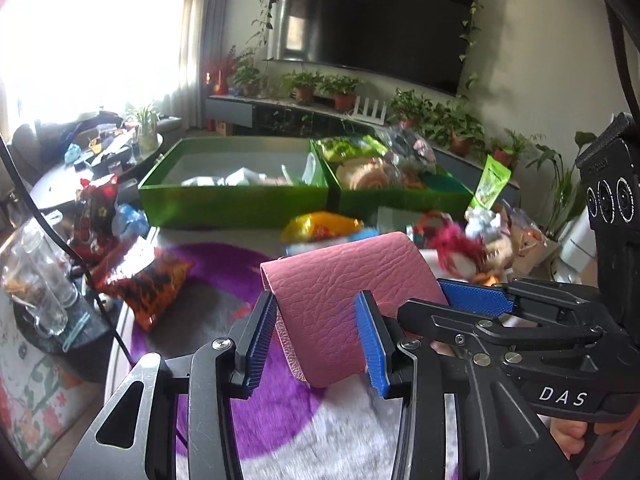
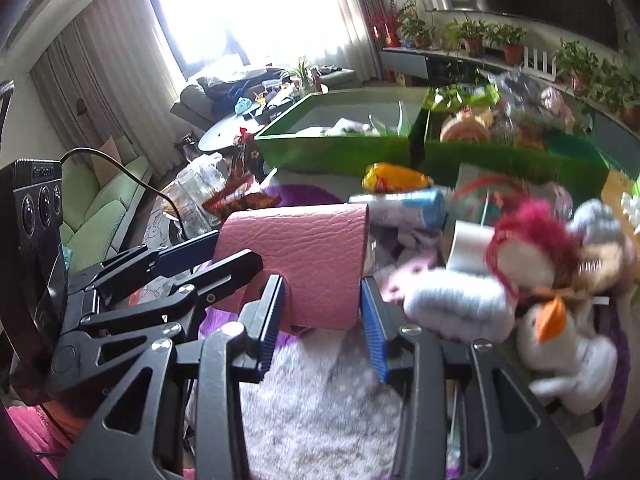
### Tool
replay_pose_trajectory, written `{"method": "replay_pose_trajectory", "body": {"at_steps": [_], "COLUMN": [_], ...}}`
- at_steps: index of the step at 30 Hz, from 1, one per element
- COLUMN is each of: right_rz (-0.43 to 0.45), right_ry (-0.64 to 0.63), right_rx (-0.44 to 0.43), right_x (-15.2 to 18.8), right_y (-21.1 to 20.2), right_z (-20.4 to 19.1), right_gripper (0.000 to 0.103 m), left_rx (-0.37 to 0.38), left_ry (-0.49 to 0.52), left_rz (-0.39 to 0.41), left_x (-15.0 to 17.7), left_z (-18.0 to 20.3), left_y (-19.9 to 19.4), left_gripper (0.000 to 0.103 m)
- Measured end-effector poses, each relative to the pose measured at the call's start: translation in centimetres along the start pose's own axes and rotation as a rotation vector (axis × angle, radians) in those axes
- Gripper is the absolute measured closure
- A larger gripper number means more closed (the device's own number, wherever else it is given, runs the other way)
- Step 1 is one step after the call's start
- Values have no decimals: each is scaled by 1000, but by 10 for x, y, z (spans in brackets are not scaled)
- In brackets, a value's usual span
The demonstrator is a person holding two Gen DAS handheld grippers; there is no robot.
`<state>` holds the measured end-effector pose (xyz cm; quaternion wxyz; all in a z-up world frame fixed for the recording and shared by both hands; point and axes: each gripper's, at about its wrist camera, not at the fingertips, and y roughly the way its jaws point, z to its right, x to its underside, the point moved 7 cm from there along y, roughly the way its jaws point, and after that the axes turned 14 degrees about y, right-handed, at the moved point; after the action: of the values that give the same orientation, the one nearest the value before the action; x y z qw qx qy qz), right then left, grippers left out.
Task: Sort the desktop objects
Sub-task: 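Lift and carry the pink wallet with the right tool over the green box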
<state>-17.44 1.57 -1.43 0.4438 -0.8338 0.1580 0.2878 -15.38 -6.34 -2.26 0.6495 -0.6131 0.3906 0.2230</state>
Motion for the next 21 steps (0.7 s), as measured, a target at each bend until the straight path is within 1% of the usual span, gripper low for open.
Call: {"method": "replay_pose_trajectory", "body": {"at_steps": [4,10,13,16,21], "right_rz": [13,33,28,28,11], "right_ry": [-9,14,43,53,70], "right_rx": [-13,-50,-78,-87,-100], "right_x": [-19,-51,-72,-88,-113], "right_y": [3,3,7,9,22], "right_z": [-4,-3,1,3,11], "right_gripper": [64,64,64,64,63], "left_rx": [-18,-48,-62,-64,-78], "left_ry": [-1,25,30,36,47], "left_rz": [14,25,25,26,17], "left_x": [-19,-52,-71,-86,-102], "left_z": [-9,-16,-20,-24,-31], "left_y": [3,9,15,24,41], "left_gripper": [62,63,63,63,63]}}
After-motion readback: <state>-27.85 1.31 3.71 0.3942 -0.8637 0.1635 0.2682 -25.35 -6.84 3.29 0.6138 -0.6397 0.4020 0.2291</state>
